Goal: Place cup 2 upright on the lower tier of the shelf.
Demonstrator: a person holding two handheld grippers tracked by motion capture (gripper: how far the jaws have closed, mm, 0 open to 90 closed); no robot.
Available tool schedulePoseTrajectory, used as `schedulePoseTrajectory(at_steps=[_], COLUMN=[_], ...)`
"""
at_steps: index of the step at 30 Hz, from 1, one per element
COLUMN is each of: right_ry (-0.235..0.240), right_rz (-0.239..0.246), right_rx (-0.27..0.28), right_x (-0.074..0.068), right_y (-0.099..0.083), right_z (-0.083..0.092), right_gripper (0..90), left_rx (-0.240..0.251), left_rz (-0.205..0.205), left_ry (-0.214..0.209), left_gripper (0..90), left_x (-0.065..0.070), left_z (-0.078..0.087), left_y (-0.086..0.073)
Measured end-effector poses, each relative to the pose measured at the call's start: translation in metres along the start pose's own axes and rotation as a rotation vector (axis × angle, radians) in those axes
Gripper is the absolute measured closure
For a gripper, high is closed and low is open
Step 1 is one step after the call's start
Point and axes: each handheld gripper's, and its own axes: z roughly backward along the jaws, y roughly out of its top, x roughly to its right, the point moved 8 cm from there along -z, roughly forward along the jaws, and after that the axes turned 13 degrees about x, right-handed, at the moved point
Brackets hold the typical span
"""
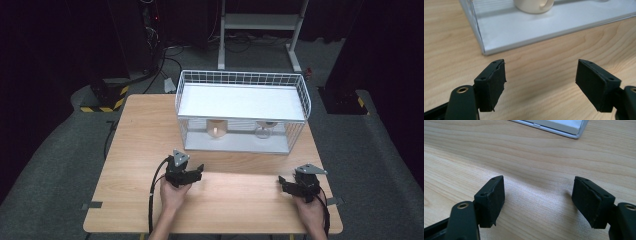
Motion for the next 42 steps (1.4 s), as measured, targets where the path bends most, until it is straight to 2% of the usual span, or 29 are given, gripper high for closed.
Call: schedulePoseTrajectory(at_steps=[4,7,13,15,18,21,25,28,35,38,39,42], right_ry=[0.0,0.0,0.0,0.0,0.0,0.0,0.0,0.0,0.0,0.0,0.0,0.0], right_rz=[0.0,0.0,0.0,0.003,0.002,0.003,0.003,0.003,0.002,0.002,0.003,0.002], right_rx=[0.0,0.0,0.0,0.0,0.0,0.0,0.0,0.0,0.0,0.0,0.0,0.0], right_x=[0.0,0.0,0.0,0.0,0.0,0.0,0.0,0.0,0.0,0.0,0.0,0.0], right_y=[0.0,0.0,0.0,0.0,0.0,0.0,0.0,0.0,0.0,0.0,0.0,0.0], right_z=[0.0,0.0,0.0,0.0,0.0,0.0,0.0,0.0,0.0,0.0,0.0,0.0], right_gripper=[26.8,26.8,26.8,26.8,26.8,26.8,26.8,26.8,26.8,26.8,26.8,26.8], left_rx=[-0.017,-0.025,-0.029,-0.044,-0.042,-0.049,-0.057,-0.051,-0.062,-0.084,-0.107,-0.108], left_rz=[-0.019,-0.012,-0.006,-0.023,-0.018,-0.031,-0.022,-0.013,-0.019,-0.023,-0.025,-0.026], left_ry=[0.024,0.036,0.052,0.065,0.069,0.075,0.083,0.087,0.097,0.112,0.116,0.118], left_gripper=[23.8,23.6,23.5,23.1,23.1,23.1,23.1,23.0,23.0,22.6,20.6,20.5], left_x=[-0.004,-0.009,-0.014,-0.015,-0.015,-0.017,-0.019,-0.019,-0.02,-0.021,-0.022,-0.023], left_z=[0.005,0.009,0.013,0.014,0.014,0.014,0.014,0.015,0.014,0.012,0.011,0.011], left_y=[-0.01,-0.019,-0.025,-0.027,-0.028,-0.031,-0.035,-0.035,-0.036,-0.037,-0.038,-0.038])
